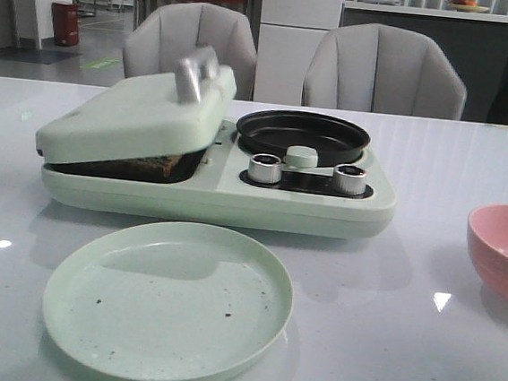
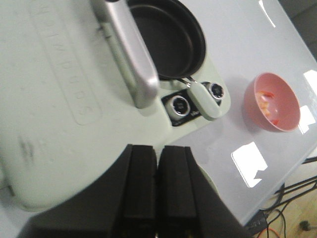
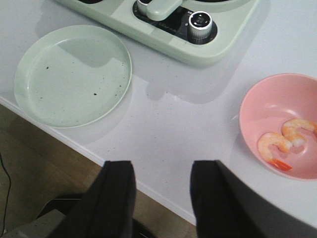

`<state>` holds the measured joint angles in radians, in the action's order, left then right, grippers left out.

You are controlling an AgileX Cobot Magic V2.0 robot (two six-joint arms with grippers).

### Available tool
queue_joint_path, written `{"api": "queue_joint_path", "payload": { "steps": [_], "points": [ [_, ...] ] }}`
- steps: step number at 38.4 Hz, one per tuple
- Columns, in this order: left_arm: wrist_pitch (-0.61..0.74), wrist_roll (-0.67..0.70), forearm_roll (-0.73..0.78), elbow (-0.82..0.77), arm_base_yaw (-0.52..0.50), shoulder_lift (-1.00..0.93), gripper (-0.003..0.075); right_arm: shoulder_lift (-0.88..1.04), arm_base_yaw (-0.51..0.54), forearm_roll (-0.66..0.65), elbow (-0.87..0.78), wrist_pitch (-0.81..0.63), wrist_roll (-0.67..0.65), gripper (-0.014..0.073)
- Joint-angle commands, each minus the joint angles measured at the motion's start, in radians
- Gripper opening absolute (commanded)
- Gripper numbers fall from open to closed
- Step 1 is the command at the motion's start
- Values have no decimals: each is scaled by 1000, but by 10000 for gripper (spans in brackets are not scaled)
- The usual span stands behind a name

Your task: Make breakfast with bread and shrimp

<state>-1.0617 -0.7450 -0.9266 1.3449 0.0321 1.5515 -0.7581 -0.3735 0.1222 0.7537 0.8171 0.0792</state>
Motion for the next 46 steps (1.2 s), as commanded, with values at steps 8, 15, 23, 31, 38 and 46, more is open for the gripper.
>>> {"api": "queue_joint_path", "payload": {
  "steps": [8,15,23,31,38,46],
  "points": [
    [138,-37,4,-174,210,-274,101,6,0,3,29,-57,-3,392],
    [195,-37,69,-304,362,-430,102,6,0,3,29,-57,-3,392],
    [338,130,226,-425,460,-602,102,6,0,3,29,-57,-3,392],
    [406,245,350,-524,462,-723,101,6,0,3,29,-57,-3,392],
    [410,245,350,-553,462,-764,101,6,0,3,29,-57,-3,392],
    [410,245,350,-553,462,-764,101,6,0,3,29,-57,-3,392]
  ]
}}
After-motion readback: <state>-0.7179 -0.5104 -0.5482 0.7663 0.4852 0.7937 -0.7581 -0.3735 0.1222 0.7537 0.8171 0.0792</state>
